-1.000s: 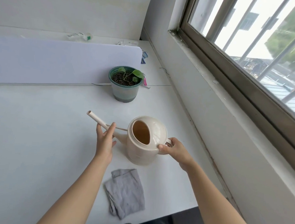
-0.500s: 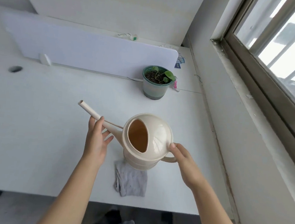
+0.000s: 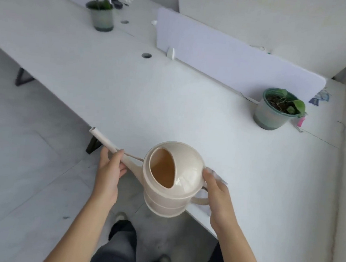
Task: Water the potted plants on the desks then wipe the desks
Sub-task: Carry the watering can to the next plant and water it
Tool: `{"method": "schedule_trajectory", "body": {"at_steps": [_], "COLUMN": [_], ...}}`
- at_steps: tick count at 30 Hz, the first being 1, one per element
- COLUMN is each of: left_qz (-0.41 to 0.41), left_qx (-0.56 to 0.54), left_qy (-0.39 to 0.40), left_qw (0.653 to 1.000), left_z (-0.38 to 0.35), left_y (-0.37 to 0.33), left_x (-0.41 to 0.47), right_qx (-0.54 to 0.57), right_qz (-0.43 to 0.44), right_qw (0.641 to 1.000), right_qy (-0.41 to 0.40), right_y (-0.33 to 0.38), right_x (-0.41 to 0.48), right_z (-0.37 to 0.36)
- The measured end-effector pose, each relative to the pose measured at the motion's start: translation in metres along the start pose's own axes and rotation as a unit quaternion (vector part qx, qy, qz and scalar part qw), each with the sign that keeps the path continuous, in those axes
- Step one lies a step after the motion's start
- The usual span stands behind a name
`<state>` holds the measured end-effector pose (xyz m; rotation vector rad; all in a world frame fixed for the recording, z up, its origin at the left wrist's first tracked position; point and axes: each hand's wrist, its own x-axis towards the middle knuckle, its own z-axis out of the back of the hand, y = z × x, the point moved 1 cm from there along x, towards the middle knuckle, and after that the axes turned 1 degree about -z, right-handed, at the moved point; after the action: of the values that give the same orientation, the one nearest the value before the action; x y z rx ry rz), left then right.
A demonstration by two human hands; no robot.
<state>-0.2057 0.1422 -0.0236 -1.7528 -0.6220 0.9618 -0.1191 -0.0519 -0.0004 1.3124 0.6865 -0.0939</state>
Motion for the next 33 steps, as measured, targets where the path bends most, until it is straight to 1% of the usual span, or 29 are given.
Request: {"method": "schedule_trajectory", "body": {"at_steps": [4,7,12,16,19,23,28,33], "left_qz": [0.000,0.002,0.006,-0.014,-0.033,-0.047,-0.038,-0.014], "left_qx": [0.000,-0.007,-0.011,-0.008,-0.014,-0.021,-0.039,-0.050], "left_qy": [-0.062,-0.082,-0.079,-0.058,-0.047,-0.050,-0.057,-0.085], "left_qw": [0.998,0.997,0.997,0.998,0.998,0.997,0.997,0.995], "left_z": [0.037,0.064,0.120,0.167,0.201,0.242,0.280,0.310], "left_y": [-0.008,-0.019,-0.047,-0.078,-0.102,-0.134,-0.155,-0.165], "left_x": [0.012,0.028,0.063,0.096,0.122,0.152,0.190,0.233], "right_qx": [-0.023,-0.046,-0.052,-0.050,-0.047,-0.047,-0.058,-0.072], "right_qz": [0.004,0.016,0.019,0.047,0.061,0.071,0.064,0.051], "right_qw": [1.000,0.998,0.997,0.995,0.995,0.995,0.995,0.994], "right_qy": [0.014,0.034,0.052,0.066,0.057,0.055,0.057,0.067], "right_y": [0.012,0.019,0.030,0.043,0.054,0.076,0.100,0.118], "right_x": [-0.004,-0.004,-0.003,-0.001,0.005,0.010,0.028,0.061], "right_z": [-0.038,-0.070,-0.142,-0.203,-0.250,-0.309,-0.366,-0.419]}}
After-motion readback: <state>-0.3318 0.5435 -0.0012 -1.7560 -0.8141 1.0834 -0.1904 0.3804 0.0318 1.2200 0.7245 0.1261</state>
